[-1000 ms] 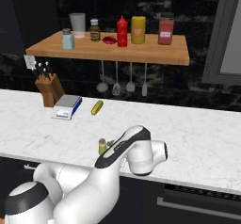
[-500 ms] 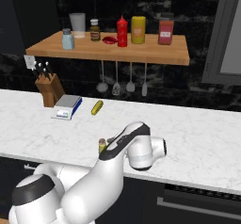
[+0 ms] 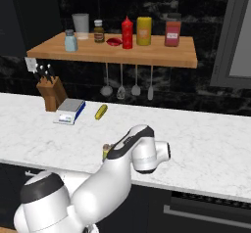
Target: Put the shaker and condiment bottle from the counter next to their counterparts in the cabinet.
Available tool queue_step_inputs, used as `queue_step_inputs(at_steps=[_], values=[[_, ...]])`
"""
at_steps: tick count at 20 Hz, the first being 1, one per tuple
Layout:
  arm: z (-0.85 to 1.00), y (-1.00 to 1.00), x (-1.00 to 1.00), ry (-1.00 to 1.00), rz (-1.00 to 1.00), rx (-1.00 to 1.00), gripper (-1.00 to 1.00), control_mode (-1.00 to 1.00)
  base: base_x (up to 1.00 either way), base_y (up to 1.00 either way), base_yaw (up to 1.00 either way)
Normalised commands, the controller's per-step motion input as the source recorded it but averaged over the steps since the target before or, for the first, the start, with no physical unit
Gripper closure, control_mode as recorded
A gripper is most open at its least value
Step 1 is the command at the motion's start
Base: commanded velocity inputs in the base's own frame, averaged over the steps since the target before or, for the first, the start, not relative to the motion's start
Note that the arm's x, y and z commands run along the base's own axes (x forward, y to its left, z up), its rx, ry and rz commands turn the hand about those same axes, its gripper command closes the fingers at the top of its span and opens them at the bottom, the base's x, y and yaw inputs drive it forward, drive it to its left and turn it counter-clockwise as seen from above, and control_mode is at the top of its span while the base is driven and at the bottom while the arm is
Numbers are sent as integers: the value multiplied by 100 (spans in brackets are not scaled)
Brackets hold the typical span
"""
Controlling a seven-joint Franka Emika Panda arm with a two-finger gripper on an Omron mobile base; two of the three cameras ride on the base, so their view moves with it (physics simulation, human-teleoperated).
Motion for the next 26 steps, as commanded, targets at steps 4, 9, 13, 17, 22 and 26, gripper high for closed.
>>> queue_step_inputs(at_steps=[4,9,13,17,22,26], values=[[-18,0,11,2,0,0,-100,-100,0,0,0],[-9,0,9,2,0,0,-100,-100,0,0,0],[-8,0,11,3,0,1,-100,-100,0,0,0],[-13,0,12,3,0,0,-100,-100,0,0,0],[-13,0,11,4,0,1,-100,-100,0,0,0],[-12,0,14,3,0,0,-100,-100,0,0,0]])
